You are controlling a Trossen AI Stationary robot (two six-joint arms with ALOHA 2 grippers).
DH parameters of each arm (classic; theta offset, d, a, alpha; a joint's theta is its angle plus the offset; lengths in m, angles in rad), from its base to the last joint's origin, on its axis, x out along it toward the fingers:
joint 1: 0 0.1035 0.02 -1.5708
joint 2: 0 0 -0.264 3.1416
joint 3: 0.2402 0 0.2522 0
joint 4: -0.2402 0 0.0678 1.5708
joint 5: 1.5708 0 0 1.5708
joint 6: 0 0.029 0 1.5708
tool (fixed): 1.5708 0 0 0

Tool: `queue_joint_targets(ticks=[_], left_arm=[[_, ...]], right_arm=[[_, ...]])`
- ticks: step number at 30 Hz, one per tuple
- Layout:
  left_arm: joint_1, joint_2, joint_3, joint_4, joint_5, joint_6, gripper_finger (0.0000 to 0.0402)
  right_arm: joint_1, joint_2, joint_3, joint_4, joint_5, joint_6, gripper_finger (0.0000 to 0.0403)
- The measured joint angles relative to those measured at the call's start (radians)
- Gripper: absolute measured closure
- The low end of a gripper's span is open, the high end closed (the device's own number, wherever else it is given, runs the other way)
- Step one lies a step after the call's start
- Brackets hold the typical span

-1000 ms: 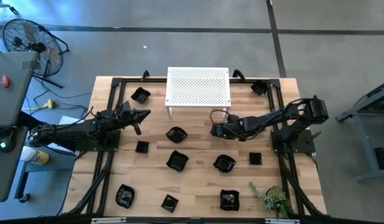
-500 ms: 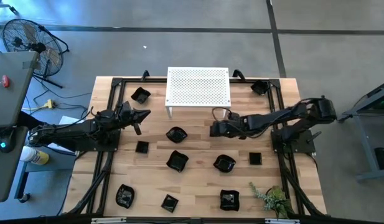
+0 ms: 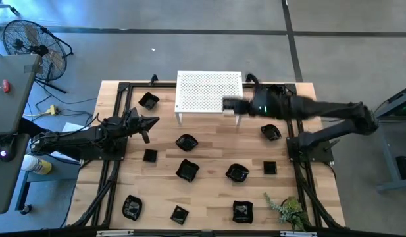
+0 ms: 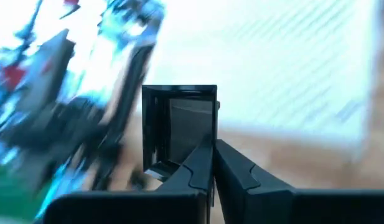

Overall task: Pick & Place Mini shaped plates
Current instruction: Put the black square plate on the shelf, then put the black leaf shaped plate on the shelf

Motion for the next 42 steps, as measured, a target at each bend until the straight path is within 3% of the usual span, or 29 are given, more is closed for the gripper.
queue_joint_targets(ticks=[6, 10, 14, 22, 29, 34, 40, 42], left_arm=[[0.0, 0.0, 0.0, -0.005, 0.0, 0.0, 0.0401], [0.0, 0.0, 0.0, 0.005, 0.01, -0.003, 0.0401], [0.0, -0.002, 0.0, 0.038, 0.034, -0.003, 0.0401], [0.0, -0.002, 0.0, 0.054, 0.041, -0.037, 0.0401], [0.0, -0.001, 0.002, 0.035, 0.072, -0.119, 0.0401], [0.0, 0.027, 0.15, -0.245, 0.122, -0.146, 0.0401], [0.0, 0.152, 0.349, -0.569, 0.21, -0.187, 0.0401], [0.0, 0.216, 0.376, -0.613, 0.247, -0.211, 0.0401]], right_arm=[[-0.299, 0.079, 0.023, 0.01, -0.186, -0.183, 0.0397], [-0.384, 0.161, 0.023, 0.032, -0.301, -0.262, 0.0397], [-0.418, 0.24, 0.022, 0.058, -0.345, -0.292, 0.0399], [-0.433, 0.299, 0.022, 0.123, -0.364, -0.294, 0.0385], [-0.434, 0.254, 0.027, 0.112, -0.325, -0.329, 0.0334], [-0.407, 0.128, 0.034, 0.094, -0.294, -0.481, 0.0319], [-0.278, -0.029, -0.052, 0.059, -0.173, -0.577, 0.039], [-0.23, -0.072, -0.102, 0.073, -0.15, -0.589, 0.0396]])
